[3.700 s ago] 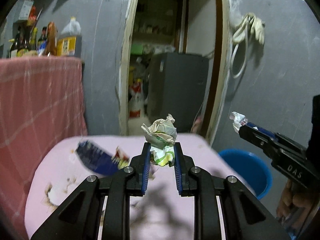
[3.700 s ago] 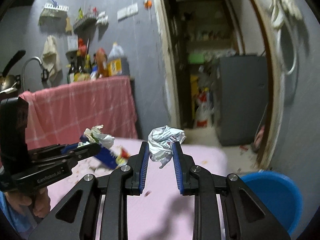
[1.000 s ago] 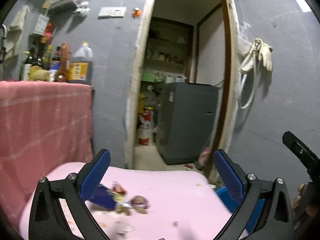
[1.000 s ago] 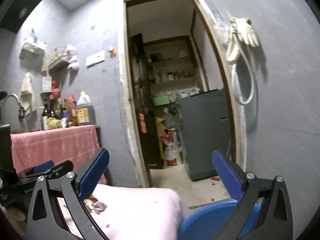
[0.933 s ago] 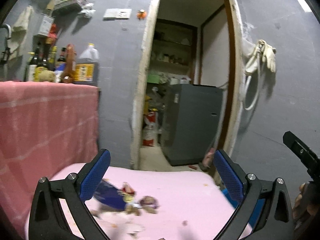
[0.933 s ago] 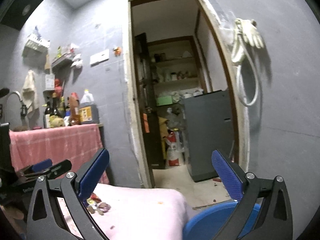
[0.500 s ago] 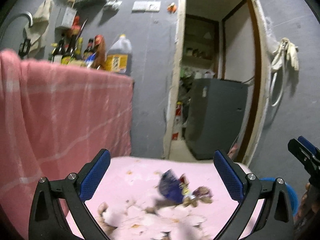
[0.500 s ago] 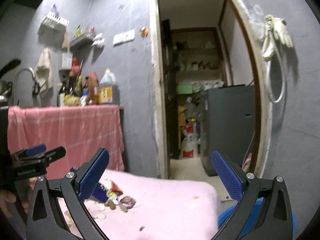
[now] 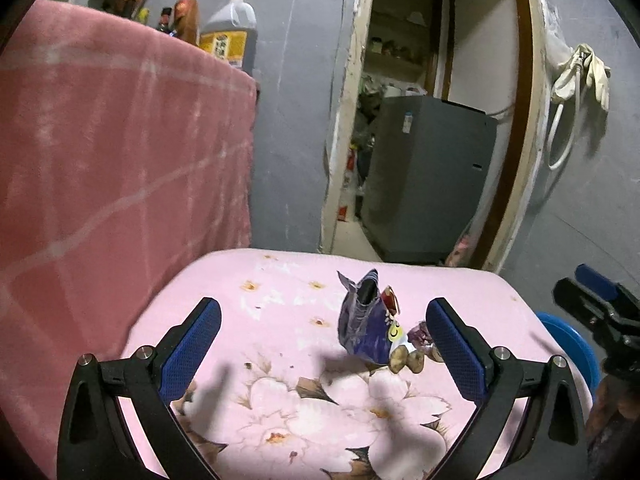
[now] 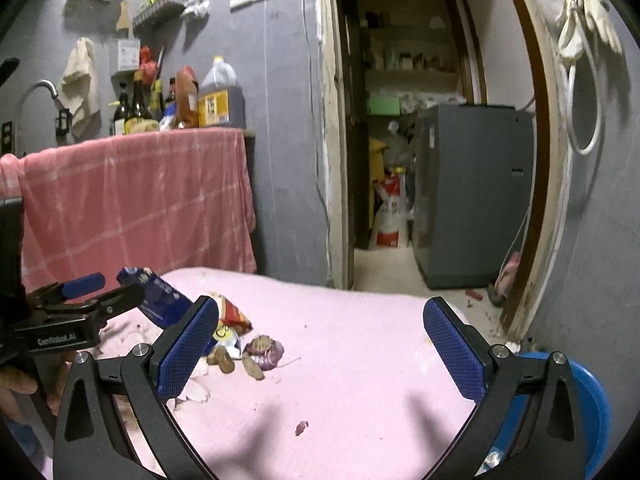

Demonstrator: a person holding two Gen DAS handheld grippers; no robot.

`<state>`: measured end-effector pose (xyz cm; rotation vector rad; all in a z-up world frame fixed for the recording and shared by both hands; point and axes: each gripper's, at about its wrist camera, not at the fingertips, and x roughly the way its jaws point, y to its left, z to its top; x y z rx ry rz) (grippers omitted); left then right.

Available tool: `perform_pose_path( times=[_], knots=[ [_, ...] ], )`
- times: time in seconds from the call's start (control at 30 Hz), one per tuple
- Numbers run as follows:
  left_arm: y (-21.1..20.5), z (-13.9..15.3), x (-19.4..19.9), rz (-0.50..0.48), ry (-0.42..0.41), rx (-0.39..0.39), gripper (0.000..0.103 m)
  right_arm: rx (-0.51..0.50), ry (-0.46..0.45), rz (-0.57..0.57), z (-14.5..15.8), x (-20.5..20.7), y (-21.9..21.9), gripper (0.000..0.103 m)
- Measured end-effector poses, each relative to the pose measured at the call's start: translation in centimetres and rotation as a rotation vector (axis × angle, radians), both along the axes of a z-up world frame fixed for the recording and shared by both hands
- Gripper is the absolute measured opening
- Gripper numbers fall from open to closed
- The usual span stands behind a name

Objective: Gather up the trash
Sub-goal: 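Move both tools back over the remaining trash on the table, then grasp the blue snack wrapper with the left tool while the right tool grasps a brown piece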

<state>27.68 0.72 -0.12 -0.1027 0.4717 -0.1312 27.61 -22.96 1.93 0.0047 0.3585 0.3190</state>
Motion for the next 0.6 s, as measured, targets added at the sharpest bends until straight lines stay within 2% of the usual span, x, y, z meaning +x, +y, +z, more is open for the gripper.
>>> perform_pose_path(
  times=[0.07,0.13,0.2,0.23,0.37,0.4,0.5,0.6],
  knots=[
    [0.0,-0.1,0.4,-0.018,0.015,-0.01,0.092,-0.014,0.035,0.011,-0.4,0.7,0.4,0.1],
    [0.1,-0.3,1.0,-0.037,0.039,-0.024,0.082,-0.034,0.067,0.028,-0.9,1.2,0.9,0.089],
    [0.2,-0.3,1.2,-0.051,0.055,-0.038,0.067,-0.059,0.1,0.041,-1.3,1.7,1.6,0.08],
    [0.3,-0.3,1.3,-0.06,0.064,-0.046,0.064,-0.068,0.116,0.051,-1.5,2.0,1.9,0.076],
    [0.6,-0.5,1.6,-0.085,0.09,-0.071,0.036,-0.089,0.177,0.106,-2.4,2.7,3.0,0.067],
    [0.7,-0.4,1.8,-0.089,0.097,-0.076,0.028,-0.095,0.194,0.12,-2.6,2.9,3.3,0.061],
    [0.8,-0.5,2.0,-0.097,0.113,-0.095,0.018,-0.135,0.252,0.153,-3.6,3.4,4.4,0.052],
    [0.9,-0.6,1.9,-0.095,0.125,-0.107,0.013,-0.178,0.296,0.179,-4.5,3.7,5.4,0.047]
  ],
)
